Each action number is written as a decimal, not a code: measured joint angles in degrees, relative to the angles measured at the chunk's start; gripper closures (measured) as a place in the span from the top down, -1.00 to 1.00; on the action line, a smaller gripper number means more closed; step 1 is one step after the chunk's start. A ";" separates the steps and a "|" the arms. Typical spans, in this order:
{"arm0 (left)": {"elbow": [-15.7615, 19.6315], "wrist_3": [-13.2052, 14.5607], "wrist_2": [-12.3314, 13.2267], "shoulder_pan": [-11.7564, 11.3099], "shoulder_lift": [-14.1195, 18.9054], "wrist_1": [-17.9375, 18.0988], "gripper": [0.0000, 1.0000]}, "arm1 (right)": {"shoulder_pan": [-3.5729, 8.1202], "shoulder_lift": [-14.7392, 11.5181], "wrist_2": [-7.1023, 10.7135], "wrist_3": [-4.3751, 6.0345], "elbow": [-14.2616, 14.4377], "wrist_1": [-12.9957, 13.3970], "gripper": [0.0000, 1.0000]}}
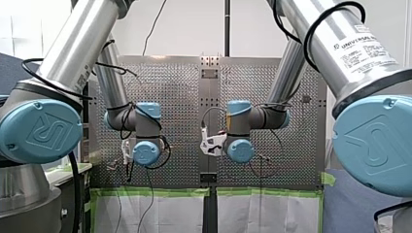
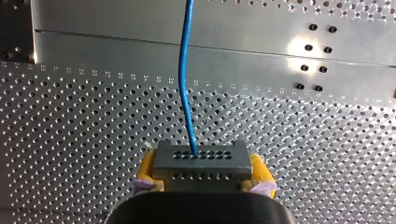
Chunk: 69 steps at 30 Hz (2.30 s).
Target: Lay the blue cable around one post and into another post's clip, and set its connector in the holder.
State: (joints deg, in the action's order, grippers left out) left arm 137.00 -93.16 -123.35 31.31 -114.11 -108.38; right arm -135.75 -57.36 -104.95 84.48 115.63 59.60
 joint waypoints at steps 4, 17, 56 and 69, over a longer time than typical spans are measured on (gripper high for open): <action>0.00 0.00 0.00 0.00 0.00 0.00 -1.00 | 0.00 0.00 0.00 0.00 0.00 0.00 -1.00; 0.00 0.00 0.00 0.00 0.00 0.00 -1.00 | 0.00 0.00 0.00 0.00 0.00 0.00 -1.00; 5.93 -0.96 0.26 -2.26 3.78 -0.44 -1.00 | -3.91 4.27 -3.15 4.21 -1.65 -4.26 -1.00; 7.82 -0.98 0.28 -2.28 3.92 -0.45 -1.00 | -4.47 6.31 -3.34 5.36 -1.67 -10.87 -1.00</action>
State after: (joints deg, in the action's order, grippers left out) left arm 144.82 -94.14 -123.07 29.03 -110.19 -108.83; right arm -140.22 -51.05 -108.29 89.84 113.96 48.73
